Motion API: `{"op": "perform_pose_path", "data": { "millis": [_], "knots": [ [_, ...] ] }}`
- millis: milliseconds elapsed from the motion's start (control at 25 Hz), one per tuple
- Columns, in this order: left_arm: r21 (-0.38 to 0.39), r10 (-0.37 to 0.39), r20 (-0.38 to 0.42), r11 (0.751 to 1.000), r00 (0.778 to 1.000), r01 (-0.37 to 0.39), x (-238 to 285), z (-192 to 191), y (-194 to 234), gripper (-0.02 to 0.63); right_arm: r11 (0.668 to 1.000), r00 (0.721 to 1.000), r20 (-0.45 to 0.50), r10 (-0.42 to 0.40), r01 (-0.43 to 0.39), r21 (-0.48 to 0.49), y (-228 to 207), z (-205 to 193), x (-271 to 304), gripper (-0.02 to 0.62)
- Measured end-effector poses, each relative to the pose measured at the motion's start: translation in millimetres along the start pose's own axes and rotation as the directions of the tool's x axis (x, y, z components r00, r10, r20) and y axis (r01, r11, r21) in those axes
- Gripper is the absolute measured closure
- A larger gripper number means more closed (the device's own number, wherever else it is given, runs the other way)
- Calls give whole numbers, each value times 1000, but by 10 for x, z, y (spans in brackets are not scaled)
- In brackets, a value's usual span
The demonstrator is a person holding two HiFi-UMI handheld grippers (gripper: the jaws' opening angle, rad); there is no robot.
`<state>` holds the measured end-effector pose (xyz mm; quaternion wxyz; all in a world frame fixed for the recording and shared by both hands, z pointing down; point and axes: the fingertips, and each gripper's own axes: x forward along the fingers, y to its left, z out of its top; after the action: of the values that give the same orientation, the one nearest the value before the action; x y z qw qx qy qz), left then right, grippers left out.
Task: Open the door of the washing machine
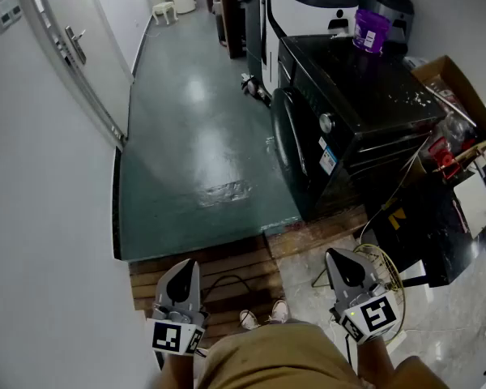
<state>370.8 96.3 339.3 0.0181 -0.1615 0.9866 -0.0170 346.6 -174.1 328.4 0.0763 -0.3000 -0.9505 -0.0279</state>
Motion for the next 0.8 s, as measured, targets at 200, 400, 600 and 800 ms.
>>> {"op": "perform_pose_path", "data": {
  "millis": [200, 400, 600, 800],
  "knots": [
    [-7, 3, 6, 1000, 1000, -3, -111, 4, 131, 548, 1000, 1000, -17, 7, -7, 0, 170, -16, 23, 592],
    [-15, 10, -8, 1000, 1000, -10, -215, -60, 224, 548, 1000, 999, -31, 20, -20, 4, 317, -71, 71, 592],
    [-30, 14, 3, 999, 1000, -14, -267, -76, 333, 548, 999, 998, -58, 33, -32, 16, 426, -116, 116, 591],
    [-38, 18, 18, 999, 1000, -17, -270, -66, 463, 548, 999, 999, -34, 42, -42, 23, 485, -61, 172, 591]
  ]
}}
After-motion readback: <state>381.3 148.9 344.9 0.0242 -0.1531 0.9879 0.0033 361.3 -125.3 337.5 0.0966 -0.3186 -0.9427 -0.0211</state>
